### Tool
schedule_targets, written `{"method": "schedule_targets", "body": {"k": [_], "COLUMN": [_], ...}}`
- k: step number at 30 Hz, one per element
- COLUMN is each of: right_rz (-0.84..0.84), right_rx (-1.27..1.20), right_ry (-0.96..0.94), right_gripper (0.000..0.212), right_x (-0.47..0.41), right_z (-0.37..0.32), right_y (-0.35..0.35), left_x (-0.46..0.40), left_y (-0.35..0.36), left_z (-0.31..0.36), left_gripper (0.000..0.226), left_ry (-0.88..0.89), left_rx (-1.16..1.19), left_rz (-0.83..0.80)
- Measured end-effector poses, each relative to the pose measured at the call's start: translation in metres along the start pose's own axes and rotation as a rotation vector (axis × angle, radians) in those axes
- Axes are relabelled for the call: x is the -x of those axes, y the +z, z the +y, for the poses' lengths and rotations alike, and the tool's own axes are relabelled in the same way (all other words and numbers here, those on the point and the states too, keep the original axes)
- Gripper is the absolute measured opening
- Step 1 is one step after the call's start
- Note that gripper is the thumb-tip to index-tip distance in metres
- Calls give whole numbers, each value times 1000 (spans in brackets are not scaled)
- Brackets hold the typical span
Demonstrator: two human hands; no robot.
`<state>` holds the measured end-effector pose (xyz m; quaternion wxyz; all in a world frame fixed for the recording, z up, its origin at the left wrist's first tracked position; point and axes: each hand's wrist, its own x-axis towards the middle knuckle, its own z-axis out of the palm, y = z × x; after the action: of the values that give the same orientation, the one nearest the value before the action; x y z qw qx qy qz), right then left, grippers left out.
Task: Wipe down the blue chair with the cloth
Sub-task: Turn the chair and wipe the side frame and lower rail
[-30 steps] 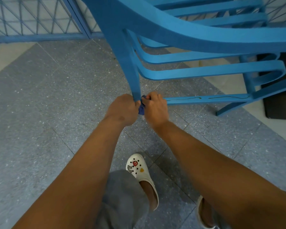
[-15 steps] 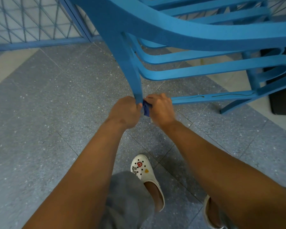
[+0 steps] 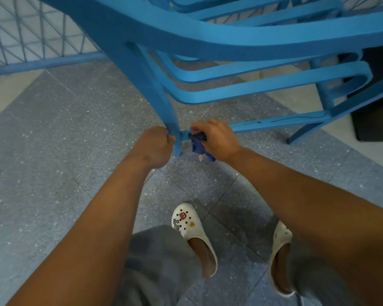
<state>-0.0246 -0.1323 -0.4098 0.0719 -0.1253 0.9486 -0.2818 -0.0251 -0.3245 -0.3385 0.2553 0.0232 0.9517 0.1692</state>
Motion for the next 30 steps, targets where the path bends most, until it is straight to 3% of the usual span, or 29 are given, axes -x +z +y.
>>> {"method": "schedule_targets", "body": {"k": [9, 14, 19, 25, 30], "right_rz": [330, 560, 434, 348, 323], "right_rx": [-235, -862, -1007, -1121, -1156], "right_ry": [387, 702, 740, 755, 826], "right_gripper": [31, 21, 29, 12, 16], "right_x": [53, 80, 94, 85, 65], "right_z": [40, 27, 37, 59, 70], "right_y": [-6, 17, 63, 112, 143], "left_x": [15, 15, -3, -32, -43], "left_y": [6, 29, 63, 83, 102], "left_z": [10, 7, -4, -20, -32], "left_gripper": [28, 65, 72, 65, 62], "left_ry": [-39, -193, -312, -411, -322], "left_rx": [85, 175, 197, 295, 394], "left_rz": [18, -90, -175, -111, -23]}}
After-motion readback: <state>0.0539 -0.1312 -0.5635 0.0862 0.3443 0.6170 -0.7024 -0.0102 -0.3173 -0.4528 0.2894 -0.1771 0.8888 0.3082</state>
